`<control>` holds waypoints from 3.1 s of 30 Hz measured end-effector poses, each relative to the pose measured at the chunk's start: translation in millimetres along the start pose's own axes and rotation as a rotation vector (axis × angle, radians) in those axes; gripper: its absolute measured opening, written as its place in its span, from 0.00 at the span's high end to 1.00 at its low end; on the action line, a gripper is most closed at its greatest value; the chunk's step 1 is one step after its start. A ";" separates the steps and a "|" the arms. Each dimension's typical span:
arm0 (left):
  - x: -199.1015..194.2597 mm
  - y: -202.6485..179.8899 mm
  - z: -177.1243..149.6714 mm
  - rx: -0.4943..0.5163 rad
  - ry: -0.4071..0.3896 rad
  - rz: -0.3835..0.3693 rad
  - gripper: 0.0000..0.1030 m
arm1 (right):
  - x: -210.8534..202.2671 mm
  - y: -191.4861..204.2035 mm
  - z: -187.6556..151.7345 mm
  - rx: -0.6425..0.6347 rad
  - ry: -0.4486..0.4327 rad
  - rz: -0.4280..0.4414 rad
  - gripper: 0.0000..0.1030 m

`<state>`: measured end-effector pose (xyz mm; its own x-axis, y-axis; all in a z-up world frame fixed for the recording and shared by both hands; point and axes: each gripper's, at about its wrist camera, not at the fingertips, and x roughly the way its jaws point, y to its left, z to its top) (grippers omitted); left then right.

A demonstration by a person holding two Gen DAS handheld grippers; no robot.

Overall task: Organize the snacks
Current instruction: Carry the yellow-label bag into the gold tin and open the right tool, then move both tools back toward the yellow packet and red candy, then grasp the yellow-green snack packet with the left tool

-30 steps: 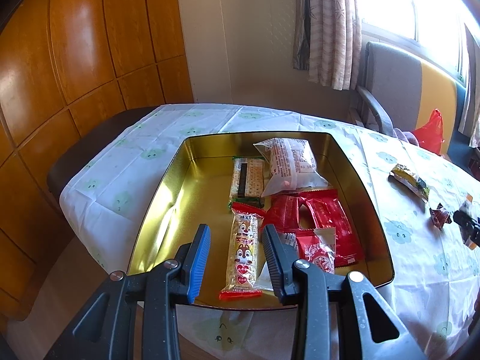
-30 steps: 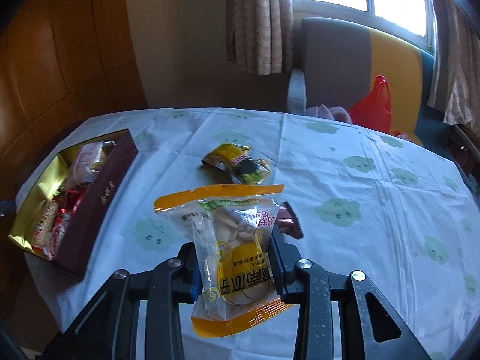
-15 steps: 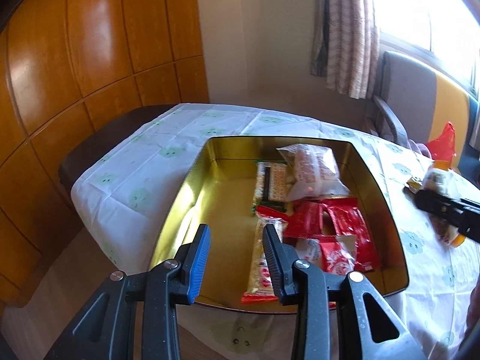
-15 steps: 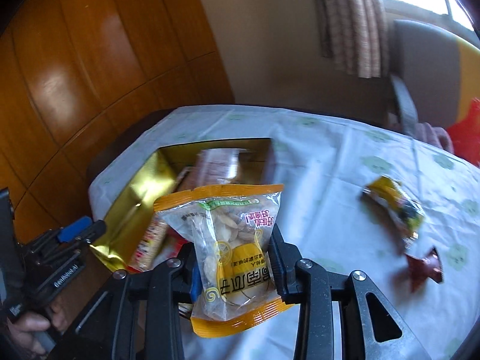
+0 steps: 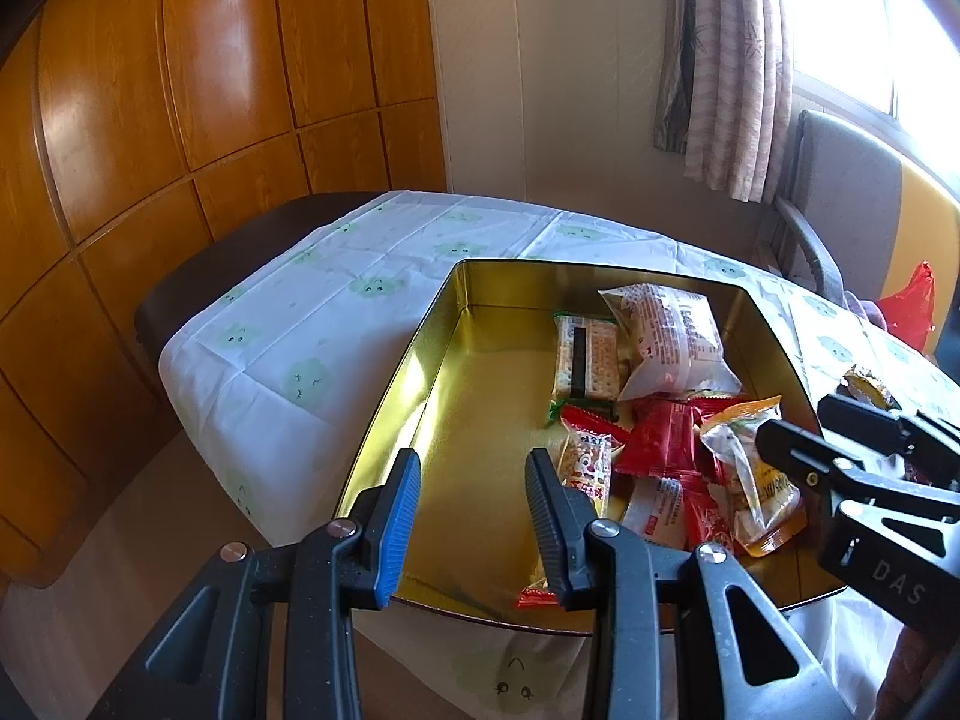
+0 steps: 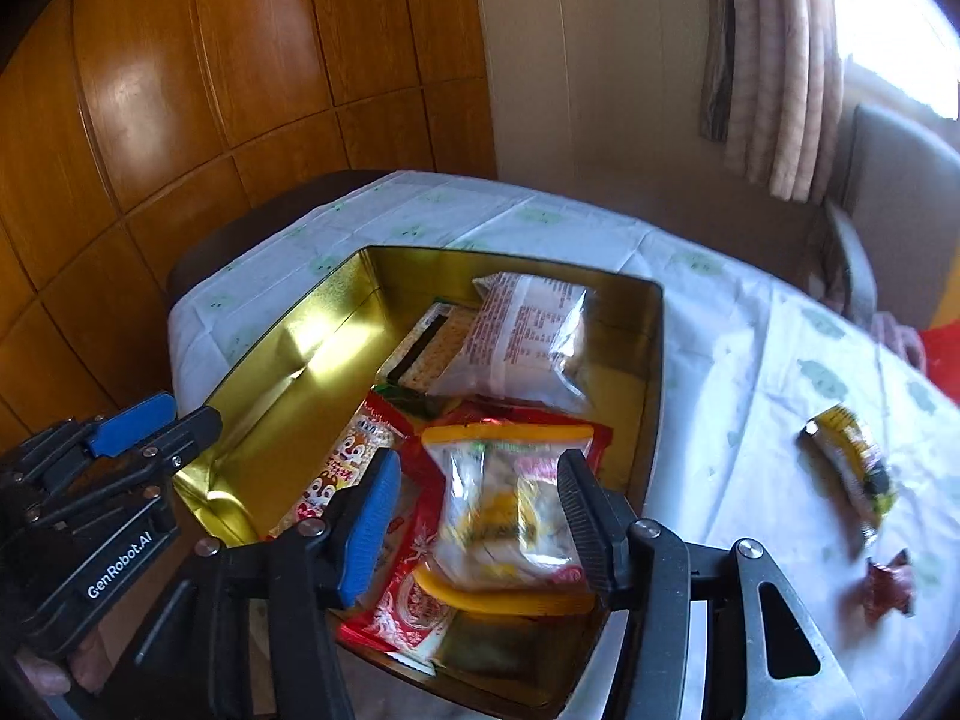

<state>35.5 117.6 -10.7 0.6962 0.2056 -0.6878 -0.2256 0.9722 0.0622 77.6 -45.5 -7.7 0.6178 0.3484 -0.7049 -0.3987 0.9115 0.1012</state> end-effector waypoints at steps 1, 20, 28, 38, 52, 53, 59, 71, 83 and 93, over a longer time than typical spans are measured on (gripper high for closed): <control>-0.5 -0.2 -0.3 0.000 -0.001 0.000 0.64 | -1.7 1.8 -0.2 -0.007 -0.006 -0.013 0.45; -13.4 -13.0 -2.8 0.040 -0.007 -0.004 0.64 | -32.3 1.3 -6.6 -0.042 -0.082 -0.095 0.42; -16.9 -22.1 -1.9 0.062 -0.011 -0.013 0.64 | -39.3 -10.3 -10.4 -0.019 -0.092 -0.115 0.42; -22.3 -46.1 0.3 0.128 -0.015 -0.045 0.64 | -45.0 -41.7 -20.9 0.031 -0.090 -0.161 0.40; -36.3 -101.7 3.3 0.262 -0.054 -0.139 0.64 | -70.4 -171.3 -86.7 0.271 -0.031 -0.403 0.38; -36.6 -105.2 3.7 0.269 -0.055 -0.144 0.65 | -74.1 -180.8 -91.8 0.288 -0.030 -0.423 0.38; -39.9 -126.5 4.2 0.315 -0.063 -0.173 0.64 | -94.9 -232.0 -121.8 0.388 -0.013 -0.526 0.38; -39.5 -166.1 3.4 0.389 -0.058 -0.221 0.64 | -112.0 -294.8 -167.6 0.520 0.018 -0.656 0.38; -37.2 -204.2 -1.8 0.456 -0.044 -0.258 0.64 | -107.4 -311.8 -185.1 0.586 0.036 -0.641 0.35; -27.5 -234.9 -2.4 0.487 0.002 -0.302 0.64 | -105.7 -312.3 -186.4 0.582 0.024 -0.625 0.30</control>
<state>67.7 -116.7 -8.1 0.6795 -0.0889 -0.7282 0.3237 0.9271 0.1889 10.4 -407.8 -95.7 0.5910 -0.2547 -0.7654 0.4266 0.9040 0.0285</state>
